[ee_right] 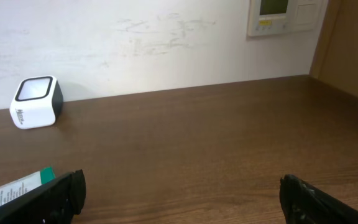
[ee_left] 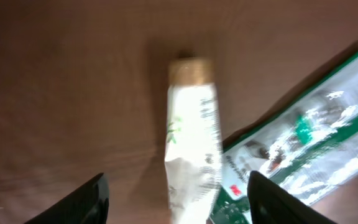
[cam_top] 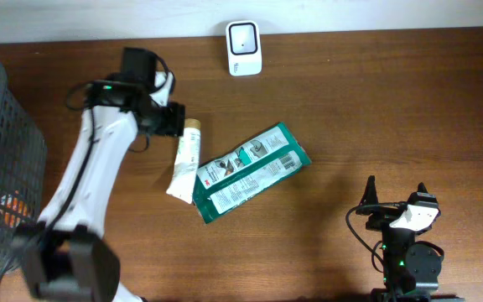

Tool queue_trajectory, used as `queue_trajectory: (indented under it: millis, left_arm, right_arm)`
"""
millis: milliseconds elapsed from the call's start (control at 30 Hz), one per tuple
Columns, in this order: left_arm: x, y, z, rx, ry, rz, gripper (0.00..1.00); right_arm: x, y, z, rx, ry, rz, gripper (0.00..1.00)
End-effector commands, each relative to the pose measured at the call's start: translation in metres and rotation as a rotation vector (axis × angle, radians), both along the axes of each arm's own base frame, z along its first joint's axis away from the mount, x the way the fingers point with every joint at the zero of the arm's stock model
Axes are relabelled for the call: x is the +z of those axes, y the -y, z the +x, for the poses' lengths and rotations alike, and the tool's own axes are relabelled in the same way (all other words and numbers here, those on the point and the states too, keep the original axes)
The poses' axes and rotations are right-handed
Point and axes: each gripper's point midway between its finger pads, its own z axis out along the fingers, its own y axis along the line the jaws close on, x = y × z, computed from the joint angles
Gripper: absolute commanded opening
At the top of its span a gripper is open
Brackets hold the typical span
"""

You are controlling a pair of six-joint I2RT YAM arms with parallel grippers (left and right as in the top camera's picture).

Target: Scan the item barcode

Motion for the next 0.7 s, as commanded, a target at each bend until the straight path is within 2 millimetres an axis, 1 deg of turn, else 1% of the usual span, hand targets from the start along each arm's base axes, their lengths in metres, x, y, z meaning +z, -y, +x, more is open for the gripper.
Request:
queue_trajectory:
  millis: [0, 100, 200, 267, 333, 367, 400, 533, 567, 667]
  left_arm:
    - [0.067, -0.015, 0.000, 0.008, 0.149, -0.005, 0.70]
    - [0.100, -0.032, -0.003, 0.044, 0.208, -0.004, 0.71]
    - [0.135, -0.060, -0.009, 0.092, 0.268, 0.019, 0.71]
    - [0.159, -0.091, -0.014, 0.170, 0.315, 0.031, 0.71]
    - [0.174, -0.119, -0.020, 0.245, 0.348, 0.044, 0.70]
    - [0.179, -0.139, -0.025, 0.298, 0.363, 0.053, 0.69]
    - [0.183, -0.162, -0.033, 0.358, 0.371, 0.065, 0.67]
    - [0.179, -0.228, -0.061, 0.565, 0.342, 0.082, 0.64]
    - [0.178, -0.238, -0.066, 0.600, 0.339, 0.082, 0.64]
    - [0.175, -0.278, -0.088, 0.739, 0.334, 0.082, 0.63]
  right_arm:
    - [-0.002, 0.004, -0.001, -0.023, -0.004, 0.002, 0.98]
    - [-0.002, 0.004, -0.001, -0.023, -0.003, 0.002, 0.98]
    - [-0.002, 0.004, -0.001, -0.023, -0.004, 0.002, 0.98]
    - [-0.002, 0.004, -0.001, -0.023, -0.004, 0.002, 0.98]
    - [-0.002, 0.004, -0.001, -0.023, -0.004, 0.002, 0.98]
    - [-0.002, 0.004, -0.001, -0.023, -0.003, 0.002, 0.98]
    - [-0.002, 0.004, -0.001, -0.023, -0.004, 0.002, 0.98]
    - [-0.002, 0.004, -0.001, -0.023, -0.003, 0.002, 0.98]
    - [-0.002, 0.004, -0.001, -0.023, -0.004, 0.002, 0.98]
    - [-0.002, 0.004, -0.001, -0.023, -0.004, 0.002, 0.98]
